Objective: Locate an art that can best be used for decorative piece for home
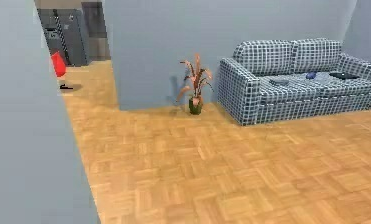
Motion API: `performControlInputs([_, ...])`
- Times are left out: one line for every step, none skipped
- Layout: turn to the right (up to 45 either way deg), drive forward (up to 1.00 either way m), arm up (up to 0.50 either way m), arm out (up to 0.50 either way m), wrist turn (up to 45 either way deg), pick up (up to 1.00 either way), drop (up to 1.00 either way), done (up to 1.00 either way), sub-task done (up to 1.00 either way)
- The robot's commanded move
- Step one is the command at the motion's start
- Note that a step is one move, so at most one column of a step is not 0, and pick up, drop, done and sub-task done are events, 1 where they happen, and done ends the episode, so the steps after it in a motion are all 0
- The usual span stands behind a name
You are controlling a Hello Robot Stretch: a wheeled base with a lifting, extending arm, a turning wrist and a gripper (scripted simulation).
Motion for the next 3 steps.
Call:
performControlInputs([-12.0,0.00,0.00,0.00,0.0,0.00,0.00,0.00,0.00])
performControlInputs([0.0,1.00,0.00,0.00,0.0,0.00,0.00,0.00,0.00])
performControlInputs([-6.0,0.00,0.00,0.00,0.0,0.00,0.00,0.00,0.00])
